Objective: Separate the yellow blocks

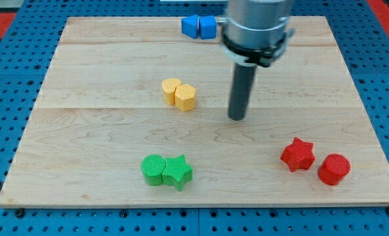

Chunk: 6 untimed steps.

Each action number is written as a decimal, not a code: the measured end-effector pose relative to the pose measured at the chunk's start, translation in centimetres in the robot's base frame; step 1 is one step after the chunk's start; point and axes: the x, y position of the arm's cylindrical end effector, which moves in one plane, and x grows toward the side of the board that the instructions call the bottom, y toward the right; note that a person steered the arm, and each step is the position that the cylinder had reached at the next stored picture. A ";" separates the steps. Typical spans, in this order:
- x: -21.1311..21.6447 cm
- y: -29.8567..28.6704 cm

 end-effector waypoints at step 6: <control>-6.9 -9.3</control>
